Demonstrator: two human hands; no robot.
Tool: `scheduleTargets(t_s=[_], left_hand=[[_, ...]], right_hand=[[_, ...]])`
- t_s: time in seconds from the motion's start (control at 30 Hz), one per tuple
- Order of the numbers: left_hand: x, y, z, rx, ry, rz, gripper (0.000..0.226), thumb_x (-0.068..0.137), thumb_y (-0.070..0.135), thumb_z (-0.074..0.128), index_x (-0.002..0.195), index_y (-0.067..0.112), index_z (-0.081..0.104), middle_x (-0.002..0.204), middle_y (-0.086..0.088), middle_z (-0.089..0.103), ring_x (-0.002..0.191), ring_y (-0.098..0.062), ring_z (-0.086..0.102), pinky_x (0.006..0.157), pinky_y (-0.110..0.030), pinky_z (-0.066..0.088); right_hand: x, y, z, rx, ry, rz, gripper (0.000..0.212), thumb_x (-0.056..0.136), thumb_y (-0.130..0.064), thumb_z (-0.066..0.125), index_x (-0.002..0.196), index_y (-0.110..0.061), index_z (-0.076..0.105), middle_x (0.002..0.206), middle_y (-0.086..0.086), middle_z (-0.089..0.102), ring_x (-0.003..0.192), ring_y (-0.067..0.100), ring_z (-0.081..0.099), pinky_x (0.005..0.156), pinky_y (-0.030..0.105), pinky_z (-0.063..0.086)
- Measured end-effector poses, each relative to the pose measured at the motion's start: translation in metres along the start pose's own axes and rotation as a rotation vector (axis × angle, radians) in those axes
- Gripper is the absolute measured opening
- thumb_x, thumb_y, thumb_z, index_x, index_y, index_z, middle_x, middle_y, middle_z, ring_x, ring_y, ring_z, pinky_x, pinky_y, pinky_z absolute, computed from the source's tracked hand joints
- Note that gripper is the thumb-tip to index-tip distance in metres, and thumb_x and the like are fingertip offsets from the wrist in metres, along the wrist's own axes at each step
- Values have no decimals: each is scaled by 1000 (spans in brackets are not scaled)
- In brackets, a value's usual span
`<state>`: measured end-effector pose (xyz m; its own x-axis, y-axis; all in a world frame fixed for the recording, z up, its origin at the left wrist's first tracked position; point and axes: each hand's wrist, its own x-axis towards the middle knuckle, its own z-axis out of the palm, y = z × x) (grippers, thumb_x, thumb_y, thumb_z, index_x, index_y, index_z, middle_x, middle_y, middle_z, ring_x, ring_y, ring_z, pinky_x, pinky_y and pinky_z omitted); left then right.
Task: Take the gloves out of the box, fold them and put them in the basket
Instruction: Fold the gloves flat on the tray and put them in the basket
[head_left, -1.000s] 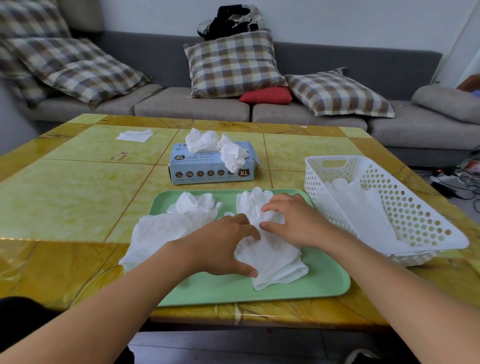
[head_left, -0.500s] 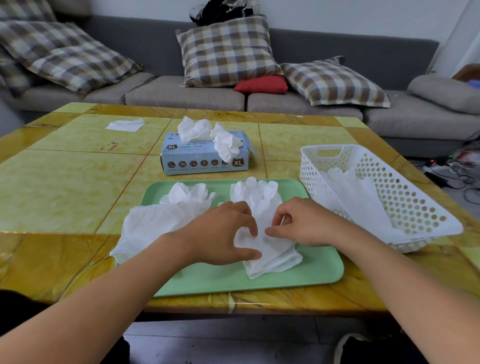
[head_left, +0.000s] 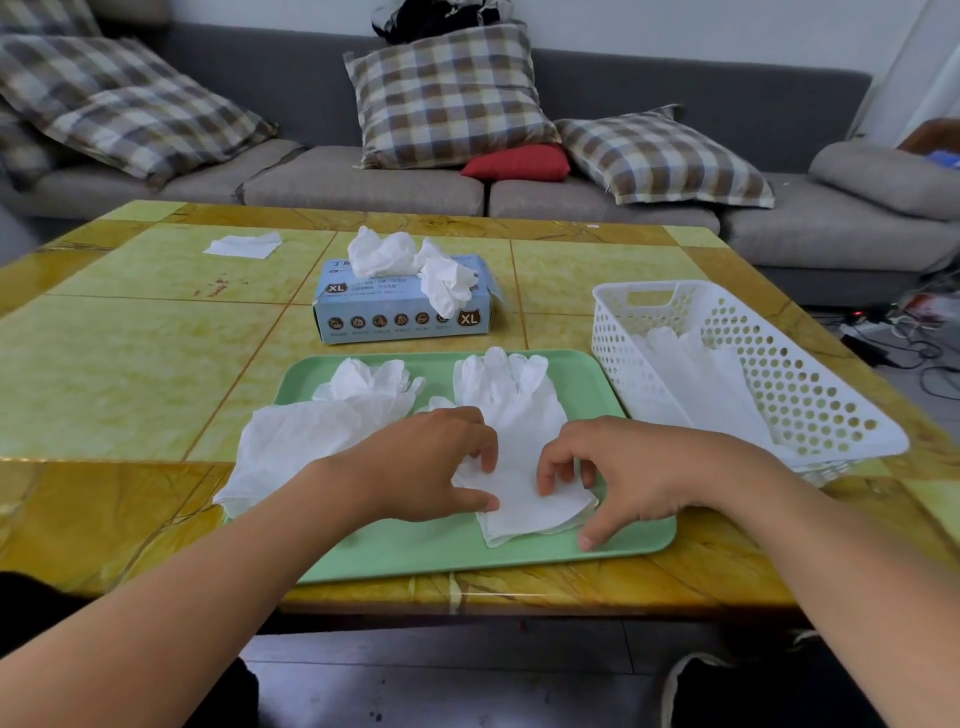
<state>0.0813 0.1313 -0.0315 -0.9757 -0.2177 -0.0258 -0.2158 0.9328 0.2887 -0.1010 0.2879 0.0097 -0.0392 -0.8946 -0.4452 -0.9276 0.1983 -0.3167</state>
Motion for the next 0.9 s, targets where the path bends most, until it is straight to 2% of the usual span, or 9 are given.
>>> scheduleTargets(t_s=[0.17,0.3,0.37,0.47,0.57,0.63,0.77,0.83,0.9], left_hand=[[1,-5,0,-118,-6,-8,37,84,61,67,106,31,65,102,15,56,91,-3,54,85,-29,49],[-4,-2,-14,-245,-72,-1,68,67,83,64,122,43,60,124,23,51,117,1,45,102,-26,39],[-8,0,-18,-184,-122,23,87,56,79,77,134,48,51,142,25,39,134,0,30,112,-24,26],[-9,0,-10,-129,-90,80,84,62,62,86,136,42,53,148,20,39,137,1,29,114,-22,22],[-2,-1,4,-189,58,120,54,75,42,86,124,27,68,132,13,62,122,-2,52,107,-23,39],[0,0,6,-302,211,120,25,83,31,81,106,21,76,108,10,73,99,-6,66,89,-36,53],[0,23,-16,-695,437,12,15,91,24,73,81,13,76,70,10,68,60,-10,57,57,-29,44],[-1,37,-34,-962,553,-88,22,94,24,69,85,5,73,72,-2,69,62,-20,60,60,-33,46],[-1,47,-48,-1156,607,-171,21,94,26,68,96,6,75,90,-10,77,83,-31,73,78,-46,58]], right_hand=[[7,5,7,-3,113,-55,15,81,-23,75,92,-32,72,96,-13,62,87,7,62,83,37,56],[12,4,9,29,140,-47,10,83,-18,68,90,-24,73,88,-7,68,77,11,62,73,35,55],[12,3,6,103,166,-50,8,82,-18,69,82,-26,71,81,-2,69,73,19,61,68,38,51],[10,4,1,185,176,-57,12,84,-18,70,76,-27,69,77,-1,68,68,16,56,65,35,48],[10,3,-1,274,177,-71,16,85,-14,71,75,-26,69,72,-5,67,65,5,53,65,28,44],[7,1,-4,356,187,-86,16,86,-9,71,77,-23,70,72,0,68,64,8,53,64,29,42],[1,-6,-17,861,331,-189,9,91,-8,70,99,-5,74,83,7,70,74,17,58,65,26,47],[-3,-8,-26,1260,309,-300,47,90,-35,70,121,1,68,107,16,68,96,28,61,82,32,50],[-8,-16,-27,1303,285,-407,73,77,-55,77,129,-6,66,127,19,66,116,32,63,99,38,52]])
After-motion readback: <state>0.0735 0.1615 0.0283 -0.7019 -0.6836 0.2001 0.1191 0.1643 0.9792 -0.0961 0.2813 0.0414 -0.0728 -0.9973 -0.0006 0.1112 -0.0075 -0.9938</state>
